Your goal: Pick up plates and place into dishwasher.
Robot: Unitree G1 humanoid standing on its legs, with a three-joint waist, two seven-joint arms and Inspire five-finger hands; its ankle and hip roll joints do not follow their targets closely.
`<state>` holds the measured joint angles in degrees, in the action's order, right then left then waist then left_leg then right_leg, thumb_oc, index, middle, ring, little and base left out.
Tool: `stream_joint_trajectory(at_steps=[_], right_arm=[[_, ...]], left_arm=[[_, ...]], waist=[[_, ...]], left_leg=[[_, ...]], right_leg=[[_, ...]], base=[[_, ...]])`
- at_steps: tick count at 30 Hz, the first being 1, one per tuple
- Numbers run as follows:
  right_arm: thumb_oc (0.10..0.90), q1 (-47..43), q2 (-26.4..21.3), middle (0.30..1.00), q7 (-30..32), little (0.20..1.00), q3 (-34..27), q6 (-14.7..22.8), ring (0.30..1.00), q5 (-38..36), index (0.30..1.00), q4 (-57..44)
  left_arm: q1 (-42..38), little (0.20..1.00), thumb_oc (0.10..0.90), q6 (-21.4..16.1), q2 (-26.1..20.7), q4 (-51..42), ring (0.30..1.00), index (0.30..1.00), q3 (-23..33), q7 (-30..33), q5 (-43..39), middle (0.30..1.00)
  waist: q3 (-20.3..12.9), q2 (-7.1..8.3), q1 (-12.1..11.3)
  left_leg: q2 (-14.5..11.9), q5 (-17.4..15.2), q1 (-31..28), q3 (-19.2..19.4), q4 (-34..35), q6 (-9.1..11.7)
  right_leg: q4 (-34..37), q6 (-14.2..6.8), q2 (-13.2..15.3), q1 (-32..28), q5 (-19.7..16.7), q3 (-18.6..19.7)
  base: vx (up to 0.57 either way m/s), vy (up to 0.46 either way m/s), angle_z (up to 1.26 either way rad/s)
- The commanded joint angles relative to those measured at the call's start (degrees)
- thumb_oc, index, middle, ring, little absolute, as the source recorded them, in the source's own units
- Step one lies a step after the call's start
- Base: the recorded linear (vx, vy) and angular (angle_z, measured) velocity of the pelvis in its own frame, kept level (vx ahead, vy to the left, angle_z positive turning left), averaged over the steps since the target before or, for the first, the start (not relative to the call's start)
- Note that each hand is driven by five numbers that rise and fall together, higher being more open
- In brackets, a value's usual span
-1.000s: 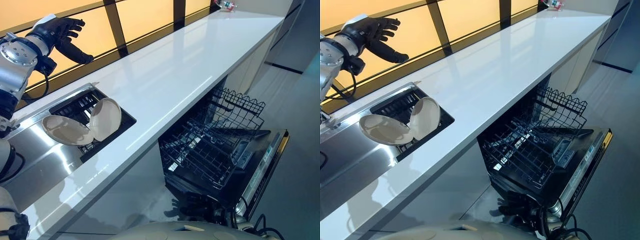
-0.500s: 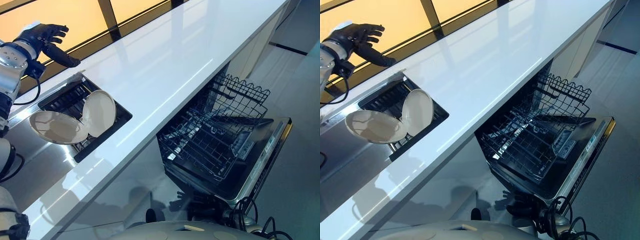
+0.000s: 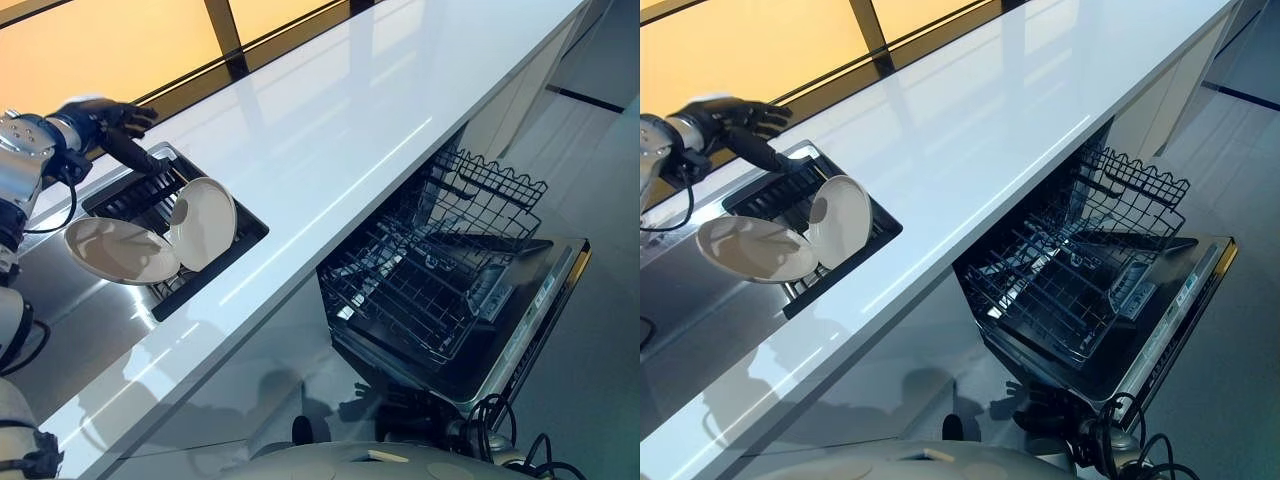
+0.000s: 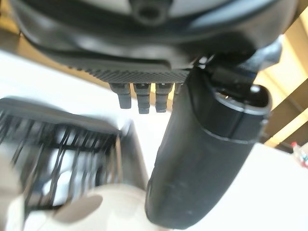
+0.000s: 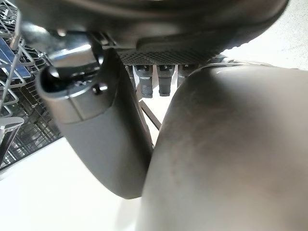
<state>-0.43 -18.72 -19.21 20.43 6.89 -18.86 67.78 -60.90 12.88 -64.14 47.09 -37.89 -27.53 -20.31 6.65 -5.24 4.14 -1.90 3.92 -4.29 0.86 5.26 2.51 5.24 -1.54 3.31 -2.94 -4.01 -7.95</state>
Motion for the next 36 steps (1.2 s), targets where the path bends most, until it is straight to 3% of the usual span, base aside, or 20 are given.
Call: stream_joint_trajectory(at_steps=[1,12,22,36], right_arm=[[0.8,4.1,-0.2,0.9,0.0,0.9,0.7,-0.9,0.9,3.8,0.9,2.0],[0.8,4.3,-0.4,0.9,-0.2,0.9,0.3,-0.5,0.9,4.1,0.9,2.4],[0.8,5.1,-1.1,0.9,-0.4,0.9,0.4,0.2,0.9,3.9,0.9,1.7],[0.8,5.6,-2.2,0.9,-0.1,0.9,0.8,0.6,0.9,3.0,0.9,0.0]], left_arm=[[-4.2,0.9,0.8,0.7,-3.4,-1.0,0.9,0.9,7.4,-3.2,-0.8,0.9],[-0.5,0.9,0.8,0.6,-3.5,0.4,0.9,0.9,8.9,-5.0,2.6,0.9],[-2.1,0.9,0.8,-3.7,-3.8,5.5,0.9,0.9,11.5,2.0,5.6,0.9],[-1.6,0.9,0.8,-2.2,-2.6,6.1,0.9,0.9,12.7,4.5,4.0,0.9]], waist=[[-0.8,-0.8,0.0],[-1.0,-0.88,-0.2],[-0.7,-0.49,0.6],[1.0,-0.3,1.5]], left_leg=[[3.3,-2.7,-0.5,1.7,-0.3,-1.8],[3.3,-2.6,-1.0,1.8,-0.3,-1.7],[3.1,-2.6,-1.0,2.3,-0.3,-1.6],[2.9,-2.3,-0.3,2.9,-0.3,-1.7]], right_leg=[[-0.2,-4.7,0.8,-1.8,0.6,0.8],[-0.2,-4.7,0.6,-2.5,0.8,0.5],[-0.2,-4.6,0.5,-2.3,0.8,1.1],[-0.2,-4.4,0.6,-1.3,0.4,2.3]], base=[[0.0,-0.007,0.05],[0.0,-0.002,0.02],[0.0,0.003,-0.01],[0.02,0.018,-0.02]])
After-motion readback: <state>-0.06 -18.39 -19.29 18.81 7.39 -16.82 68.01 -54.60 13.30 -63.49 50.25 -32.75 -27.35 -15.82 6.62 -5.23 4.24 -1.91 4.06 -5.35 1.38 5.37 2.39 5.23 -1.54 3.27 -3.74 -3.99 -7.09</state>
